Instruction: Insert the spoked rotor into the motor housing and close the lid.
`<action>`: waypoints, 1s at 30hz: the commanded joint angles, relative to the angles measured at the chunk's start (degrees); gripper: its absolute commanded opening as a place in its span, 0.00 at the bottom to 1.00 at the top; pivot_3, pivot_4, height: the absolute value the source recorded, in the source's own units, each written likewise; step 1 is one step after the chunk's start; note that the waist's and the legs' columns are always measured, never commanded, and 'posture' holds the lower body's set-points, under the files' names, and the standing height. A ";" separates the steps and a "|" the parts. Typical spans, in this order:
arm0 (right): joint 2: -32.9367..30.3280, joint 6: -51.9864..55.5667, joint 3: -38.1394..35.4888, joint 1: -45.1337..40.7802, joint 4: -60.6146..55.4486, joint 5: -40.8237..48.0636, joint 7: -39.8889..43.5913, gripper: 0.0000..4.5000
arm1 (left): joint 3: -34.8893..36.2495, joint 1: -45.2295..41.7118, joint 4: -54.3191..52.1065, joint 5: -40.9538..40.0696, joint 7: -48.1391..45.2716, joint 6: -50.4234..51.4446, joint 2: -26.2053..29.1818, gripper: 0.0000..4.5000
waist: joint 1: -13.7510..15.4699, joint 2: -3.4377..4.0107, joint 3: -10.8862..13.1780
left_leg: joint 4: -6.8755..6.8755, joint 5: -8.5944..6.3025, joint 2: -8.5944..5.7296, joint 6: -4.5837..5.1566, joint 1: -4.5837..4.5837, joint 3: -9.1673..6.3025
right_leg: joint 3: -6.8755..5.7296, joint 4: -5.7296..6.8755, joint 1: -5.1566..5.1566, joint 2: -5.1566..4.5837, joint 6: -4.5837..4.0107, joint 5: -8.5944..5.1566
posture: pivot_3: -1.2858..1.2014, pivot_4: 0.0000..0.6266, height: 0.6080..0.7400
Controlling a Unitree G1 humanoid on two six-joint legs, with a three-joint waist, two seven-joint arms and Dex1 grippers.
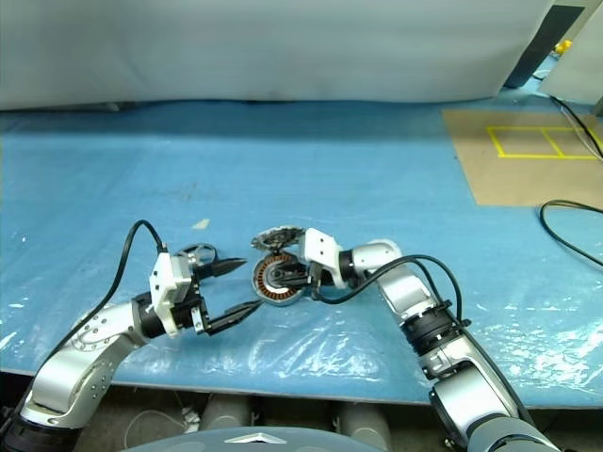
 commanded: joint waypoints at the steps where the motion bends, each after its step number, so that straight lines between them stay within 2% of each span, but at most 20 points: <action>1: 0.32 -1.65 0.44 -0.53 0.11 -0.69 0.37 0.13 | 0.10 0.39 -2.17 -0.04 0.19 -1.07 -0.20 0.98 | -0.01 0.00 0.00 | 0.00 0.00 0.00 0.00 0.00 0.00 | 0.00 0.01 0.00 0.00 0.00 0.00 | 0.52 0.24 1.00; 9: 1.15 -1.67 -0.45 -0.82 1.45 -0.80 -0.80 0.13 | -0.28 0.40 -2.10 0.17 0.46 -1.32 -0.32 0.98 | -0.02 0.00 0.00 | 0.12 -0.01 0.02 0.00 0.01 0.01 | 0.01 0.14 -0.02 0.00 -0.02 -0.01 | 0.52 0.24 1.00; 22: 0.21 -0.63 -2.62 -1.52 -2.79 1.07 -0.15 0.13 | -1.07 -0.09 -1.09 0.68 0.33 -1.95 -0.73 0.98 | -0.01 0.00 0.00 | 0.17 -0.01 0.03 0.01 -0.02 0.01 | 0.01 0.18 -0.05 -0.01 -0.02 -0.01 | 0.52 0.24 1.00; 30: 0.44 -1.04 -1.28 -1.16 -1.37 -0.34 0.18 0.13 | -1.31 -0.21 -0.79 0.91 0.30 -2.21 -0.91 0.98 | -0.01 0.00 0.00 | 0.17 -0.01 0.03 0.01 -0.02 0.01 | 0.01 0.21 -0.07 -0.01 -0.03 -0.02 | 0.52 0.24 1.00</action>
